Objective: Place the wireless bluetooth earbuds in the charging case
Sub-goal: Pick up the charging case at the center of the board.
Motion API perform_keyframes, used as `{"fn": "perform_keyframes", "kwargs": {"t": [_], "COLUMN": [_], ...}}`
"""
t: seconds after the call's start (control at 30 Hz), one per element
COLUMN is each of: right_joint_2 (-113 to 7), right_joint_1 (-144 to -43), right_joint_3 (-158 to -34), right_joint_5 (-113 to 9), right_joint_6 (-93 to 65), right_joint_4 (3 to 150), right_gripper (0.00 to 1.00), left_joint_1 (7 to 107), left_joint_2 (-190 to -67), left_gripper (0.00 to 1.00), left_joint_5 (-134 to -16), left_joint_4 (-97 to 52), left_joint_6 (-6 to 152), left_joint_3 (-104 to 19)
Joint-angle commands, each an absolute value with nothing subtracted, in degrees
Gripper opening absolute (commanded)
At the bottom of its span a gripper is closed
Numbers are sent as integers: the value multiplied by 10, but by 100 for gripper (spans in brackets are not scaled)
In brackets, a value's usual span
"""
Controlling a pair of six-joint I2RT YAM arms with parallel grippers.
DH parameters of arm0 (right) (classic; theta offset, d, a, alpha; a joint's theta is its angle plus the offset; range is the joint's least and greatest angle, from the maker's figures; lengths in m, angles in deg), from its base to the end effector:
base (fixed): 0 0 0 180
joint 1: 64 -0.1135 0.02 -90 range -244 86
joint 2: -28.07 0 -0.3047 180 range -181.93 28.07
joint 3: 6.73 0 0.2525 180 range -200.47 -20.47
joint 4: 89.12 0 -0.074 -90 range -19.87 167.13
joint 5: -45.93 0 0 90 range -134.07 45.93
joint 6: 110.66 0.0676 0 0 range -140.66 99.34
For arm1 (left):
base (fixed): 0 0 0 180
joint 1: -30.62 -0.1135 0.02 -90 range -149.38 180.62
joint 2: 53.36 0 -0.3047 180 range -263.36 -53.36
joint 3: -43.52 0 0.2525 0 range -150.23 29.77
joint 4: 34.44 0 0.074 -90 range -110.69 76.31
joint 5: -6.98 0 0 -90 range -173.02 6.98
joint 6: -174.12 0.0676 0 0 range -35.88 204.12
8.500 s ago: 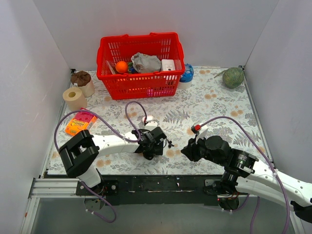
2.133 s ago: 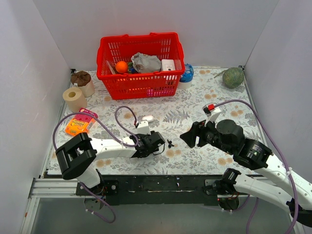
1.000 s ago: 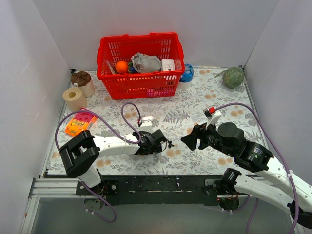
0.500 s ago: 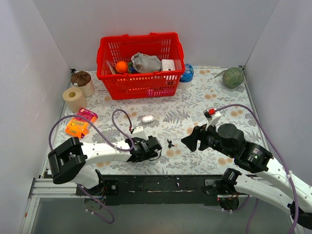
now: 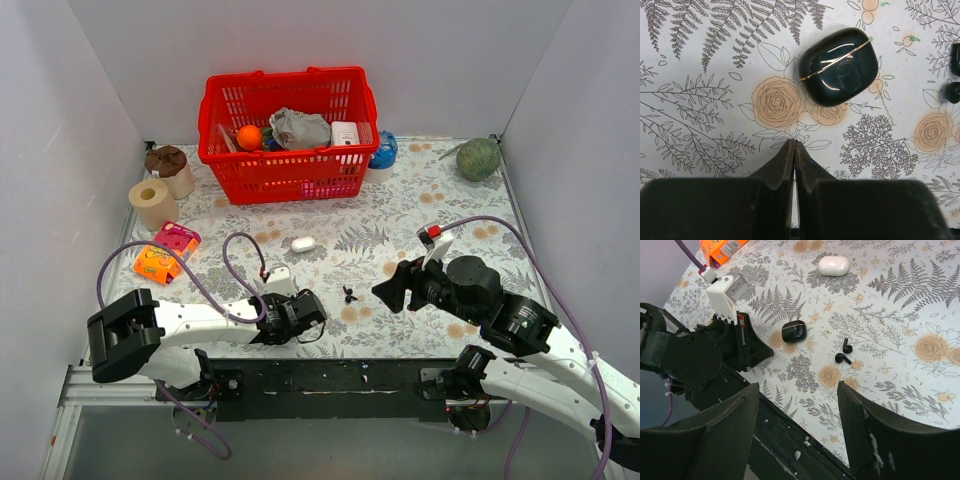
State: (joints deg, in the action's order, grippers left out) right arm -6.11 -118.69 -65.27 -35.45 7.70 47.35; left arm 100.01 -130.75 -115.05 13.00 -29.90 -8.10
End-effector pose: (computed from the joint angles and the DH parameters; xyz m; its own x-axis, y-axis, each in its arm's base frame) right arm 0.0840 0.1010 0.3426 -0.5114 0.0905 -0.8546 -0.5478 0.7318 0.4054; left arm 0.1106 -0.1922 0.1754 -0.5384 -0.7683 -0.3462 -0.6089 0.6387 -0.4705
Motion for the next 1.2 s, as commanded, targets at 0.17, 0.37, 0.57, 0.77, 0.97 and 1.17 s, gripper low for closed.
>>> {"fn": "perform_keyframes", "kwargs": {"t": [0.17, 0.37, 0.57, 0.77, 0.97, 1.17], "right_joint_2": [-46, -41, -38, -38, -41, -40], "right_joint_1": [-1185, -1185, -1185, -1185, -1185, -1185], "right_joint_3": [-636, -631, -631, -630, -629, -635], "right_joint_5": [-360, -356, -358, -353, -354, -349], "right_joint_6": [74, 75, 76, 76, 74, 67], "right_joint_4": [496, 495, 494, 491, 494, 483], "right_gripper": [70, 70, 70, 70, 70, 70], "left_joint_1": [999, 995, 950, 921, 908, 907], "left_joint_2": [-1323, -1333, -1331, -1318, -1318, -1277], "left_gripper": [0, 0, 0, 0, 0, 30], "left_joint_5": [-1171, -1174, -1169, -1168, -1168, -1166], "left_joint_4": [48, 28, 28, 33, 36, 96], "left_joint_6": [-351, -334, -315, -289, -282, -259], "left_joint_3": [-91, -96, -86, -77, -73, -91]}}
